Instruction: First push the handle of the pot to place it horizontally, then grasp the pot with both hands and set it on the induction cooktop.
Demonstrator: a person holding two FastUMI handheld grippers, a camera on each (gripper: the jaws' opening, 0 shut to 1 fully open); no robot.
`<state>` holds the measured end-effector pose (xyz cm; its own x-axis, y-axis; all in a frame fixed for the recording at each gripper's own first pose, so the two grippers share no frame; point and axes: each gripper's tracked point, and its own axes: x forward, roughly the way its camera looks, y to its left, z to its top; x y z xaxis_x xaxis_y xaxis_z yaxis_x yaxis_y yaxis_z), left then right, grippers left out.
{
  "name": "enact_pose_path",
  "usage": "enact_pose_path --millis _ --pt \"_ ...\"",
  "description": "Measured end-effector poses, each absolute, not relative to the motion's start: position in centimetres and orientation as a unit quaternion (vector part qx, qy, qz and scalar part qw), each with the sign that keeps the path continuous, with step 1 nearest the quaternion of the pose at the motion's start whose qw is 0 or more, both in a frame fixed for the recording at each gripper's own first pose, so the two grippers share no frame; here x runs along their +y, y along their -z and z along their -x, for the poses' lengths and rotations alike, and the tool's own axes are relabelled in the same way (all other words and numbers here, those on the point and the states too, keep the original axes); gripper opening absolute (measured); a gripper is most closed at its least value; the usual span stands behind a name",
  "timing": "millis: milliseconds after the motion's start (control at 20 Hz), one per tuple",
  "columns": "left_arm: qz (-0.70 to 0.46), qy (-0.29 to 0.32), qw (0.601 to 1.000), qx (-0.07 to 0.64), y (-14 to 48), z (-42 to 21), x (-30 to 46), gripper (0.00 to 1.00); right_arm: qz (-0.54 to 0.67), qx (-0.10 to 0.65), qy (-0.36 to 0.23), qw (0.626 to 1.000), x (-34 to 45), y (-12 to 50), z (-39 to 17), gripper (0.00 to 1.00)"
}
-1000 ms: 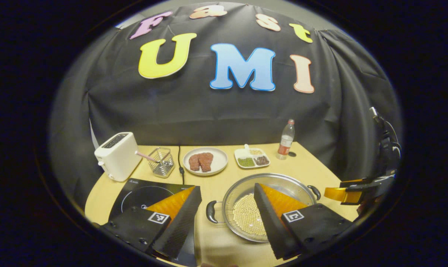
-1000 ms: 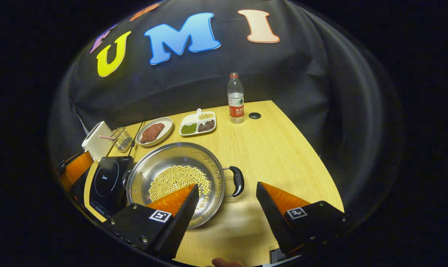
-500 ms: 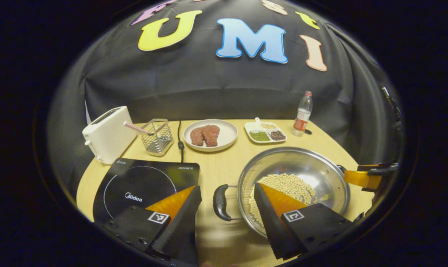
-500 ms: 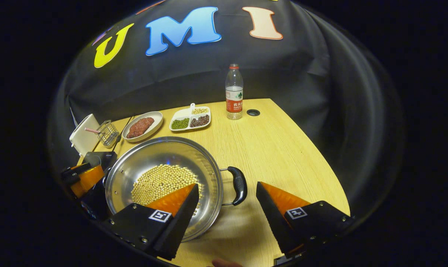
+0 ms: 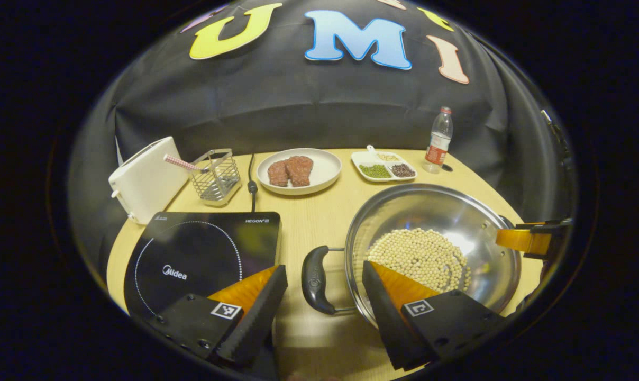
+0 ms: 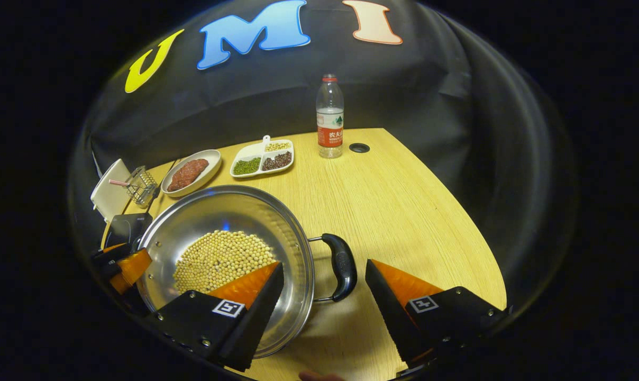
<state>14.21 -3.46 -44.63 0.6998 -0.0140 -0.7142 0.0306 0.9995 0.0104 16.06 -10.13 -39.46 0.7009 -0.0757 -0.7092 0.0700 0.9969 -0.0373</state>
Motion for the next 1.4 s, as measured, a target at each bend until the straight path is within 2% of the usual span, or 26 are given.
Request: enact_pose_path --millis 100,150,200,500,550,600,750,850,950,1150,1200,1250,1300,1350,1400 --pt "-0.011 0.014 0.92 0.392 45.1 -14.4 -3.6 0.96 0.003 0.392 0.046 0.919 -10.5 40.4 -16.2 0.97" --pt "-0.012 0.014 0.92 0.393 45.3 -14.5 -3.6 0.99 0.002 0.395 0.048 0.917 -10.7 40.7 -16.3 0.97" --pt "-0.014 0.014 0.919 0.393 45.5 -14.6 -3.6 0.96 0.001 0.398 0.05 0.916 -10.8 41.1 -16.4 0.97" --pt "-0.018 0.016 0.918 0.395 45.9 -15.0 -3.6 0.92 0.006 0.421 0.046 0.906 -10.8 42.7 -17.4 0.96" --pt "-0.019 0.016 0.918 0.396 46.1 -15.1 -3.5 0.98 0.005 0.426 0.044 0.904 -10.7 42.9 -17.6 0.96" --pt "-0.021 0.014 0.917 0.397 46.2 -15.1 -3.4 0.92 0.005 0.428 0.042 0.903 -10.7 43.2 -17.7 0.94" --pt "-0.024 0.017 0.917 0.397 46.4 -15.4 -3.6 0.89 0.001 0.432 0.035 0.901 -10.2 43.6 -18.0 0.93" --pt "-0.029 0.023 0.917 0.397 46.7 -15.6 -4.0 0.87 0.0 0.437 0.026 0.899 -9.8 44.0 -18.1 0.87" --pt "-0.04 0.021 0.917 0.396 46.7 -15.7 -4.1 0.76 -0.002 0.441 0.024 0.897 -9.8 44.1 -18.0 0.79" --pt "-0.031 0.017 0.916 0.4 46.6 -15.9 -4.0 0.72 -0.011 0.441 0.012 0.897 -9.7 43.7 -17.8 0.75" --pt "-0.029 0.017 0.915 0.401 46.5 -15.9 -4.0 0.71 -0.014 0.444 0.012 0.896 -9.6 44.0 -17.9 0.68" --pt "-0.031 0.018 0.916 0.4 46.5 -16.0 -4.0 0.7 -0.016 0.442 0.012 0.897 -9.6 43.7 -17.8 0.66" --pt "-0.032 0.018 0.916 0.4 46.5 -16.0 -4.1 0.65 -0.014 0.444 0.013 0.896 -9.7 44.0 -17.8 0.72" --pt "-0.034 0.018 0.917 0.398 46.3 -16.1 -4.0 0.69 -0.014 0.443 0.015 0.896 -9.8 44.0 -17.7 0.71" --pt "-0.033 0.017 0.918 0.396 46.3 -16.1 -4.1 0.64 -0.018 0.447 0.016 0.894 -9.7 44.0 -17.7 0.71"
